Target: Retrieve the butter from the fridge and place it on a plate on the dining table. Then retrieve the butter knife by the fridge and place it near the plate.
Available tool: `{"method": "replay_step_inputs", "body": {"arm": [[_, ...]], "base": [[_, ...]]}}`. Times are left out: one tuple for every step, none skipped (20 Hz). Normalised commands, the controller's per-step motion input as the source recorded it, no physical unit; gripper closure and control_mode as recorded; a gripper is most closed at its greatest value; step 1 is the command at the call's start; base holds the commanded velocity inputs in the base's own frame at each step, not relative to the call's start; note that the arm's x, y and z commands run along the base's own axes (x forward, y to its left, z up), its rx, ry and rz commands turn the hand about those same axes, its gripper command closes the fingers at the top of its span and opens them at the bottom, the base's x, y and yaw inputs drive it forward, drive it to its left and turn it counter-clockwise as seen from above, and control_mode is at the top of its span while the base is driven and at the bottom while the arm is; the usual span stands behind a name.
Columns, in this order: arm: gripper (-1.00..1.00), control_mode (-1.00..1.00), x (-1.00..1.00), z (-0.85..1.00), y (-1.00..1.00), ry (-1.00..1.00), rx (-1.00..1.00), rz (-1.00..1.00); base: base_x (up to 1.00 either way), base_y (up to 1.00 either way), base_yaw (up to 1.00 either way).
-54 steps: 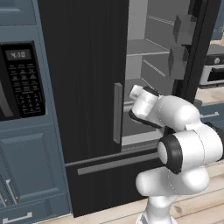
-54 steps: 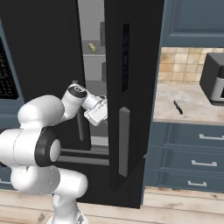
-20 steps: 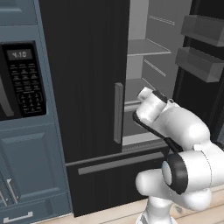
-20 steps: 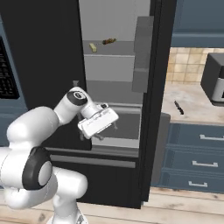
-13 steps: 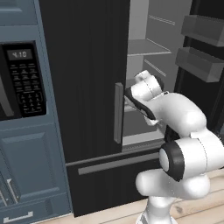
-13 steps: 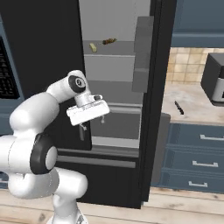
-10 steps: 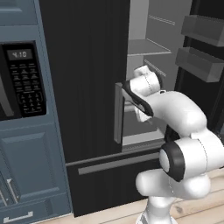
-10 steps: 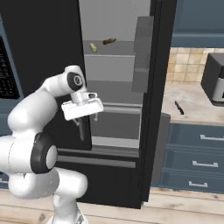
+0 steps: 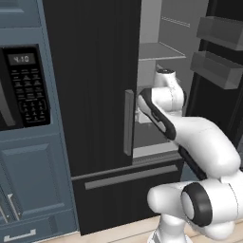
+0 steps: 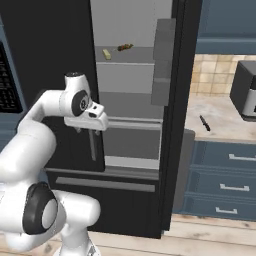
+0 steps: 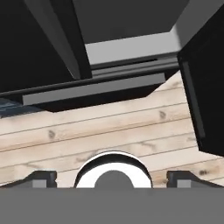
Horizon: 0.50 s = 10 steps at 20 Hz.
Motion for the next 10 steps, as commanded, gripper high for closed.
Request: {"method": "replay_step_inputs", "body": {"arm": [[-1.0,-1.0,-0.12,0.0,0.0,-0.41,-0.01,0.0],[-1.0,-1.0,-0.19,0.0,0.0,-0.39,-0.04,0.0],[-1.0,-1.0,-0.11,0.03,0.0,-0.38,-0.02,0.0],[-1.0,-1.0,0.0,0.02,0.0,-0.42,-0.09,0.03],[-1.0,-1.0,0.0,0.0,0.0,-0.41,-0.1,0.0],[-1.0,-1.0,0.0,0.0,0.0,-0.38,-0.06,0.0],[-1.0,-1.0,0.0,0.0,0.0,-0.31,-0.03,0.0],[-1.0,-1.0,0.0,0.0,0.0,-0.3,-0.04,0.0],[-1.0,-1.0,0.1,0.0,0.0,-0.25,0.0,0.0],[-1.0,-1.0,0.16,0.0,0.09,-0.21,0.0,0.05]], "base": [[0.0,0.0,0.0],[0.0,0.0,0.0],[0.0,0.0,0.0],[0.0,0.0,0.0],[0.0,0.0,0.0],[0.0,0.0,0.0],[0.0,0.0,0.0],[0.0,0.0,0.0],[0.0,0.0,0.0],[0.0,0.0,0.0]]}}
